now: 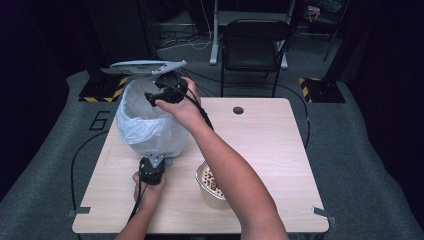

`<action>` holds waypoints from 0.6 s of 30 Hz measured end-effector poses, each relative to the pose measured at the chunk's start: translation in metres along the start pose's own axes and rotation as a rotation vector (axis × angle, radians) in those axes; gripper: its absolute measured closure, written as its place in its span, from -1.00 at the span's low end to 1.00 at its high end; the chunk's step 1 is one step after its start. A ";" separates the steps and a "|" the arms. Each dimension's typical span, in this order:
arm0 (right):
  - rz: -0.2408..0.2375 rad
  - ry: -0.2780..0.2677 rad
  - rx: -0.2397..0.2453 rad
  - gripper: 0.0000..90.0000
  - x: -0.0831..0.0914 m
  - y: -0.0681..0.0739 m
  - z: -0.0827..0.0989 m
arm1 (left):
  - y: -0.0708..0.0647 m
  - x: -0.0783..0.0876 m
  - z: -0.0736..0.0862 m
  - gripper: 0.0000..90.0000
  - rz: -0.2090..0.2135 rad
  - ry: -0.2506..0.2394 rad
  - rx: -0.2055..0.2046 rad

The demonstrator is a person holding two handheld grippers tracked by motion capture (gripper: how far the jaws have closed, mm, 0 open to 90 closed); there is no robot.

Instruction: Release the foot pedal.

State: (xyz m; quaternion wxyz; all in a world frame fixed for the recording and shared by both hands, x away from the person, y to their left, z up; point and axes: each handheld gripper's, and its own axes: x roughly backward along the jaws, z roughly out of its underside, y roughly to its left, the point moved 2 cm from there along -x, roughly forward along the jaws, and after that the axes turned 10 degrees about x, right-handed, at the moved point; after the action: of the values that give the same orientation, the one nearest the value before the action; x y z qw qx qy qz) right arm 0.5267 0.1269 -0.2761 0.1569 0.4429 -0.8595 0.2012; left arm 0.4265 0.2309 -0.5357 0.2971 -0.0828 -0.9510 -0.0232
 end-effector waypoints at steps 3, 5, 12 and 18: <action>0.022 0.018 -0.048 -0.66 -0.013 0.003 0.002 | 0.000 0.000 0.000 1.00 0.000 -0.003 0.001; 0.038 0.025 -0.057 -0.76 -0.015 0.005 0.003 | 0.001 0.000 0.000 1.00 -0.009 -0.003 -0.015; 0.006 -0.002 -0.064 -0.83 0.000 0.008 0.008 | 0.001 0.000 -0.001 1.00 -0.010 -0.018 0.000; -0.023 -0.013 -0.088 -0.68 0.035 0.003 0.029 | 0.002 0.001 -0.001 0.98 -0.002 -0.031 0.012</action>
State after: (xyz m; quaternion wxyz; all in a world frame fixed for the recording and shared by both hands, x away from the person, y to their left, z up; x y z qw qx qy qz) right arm 0.5016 0.0898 -0.2859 0.1729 0.4466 -0.8634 0.1585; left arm 0.4268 0.2333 -0.5350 0.2830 -0.0804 -0.9556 -0.0168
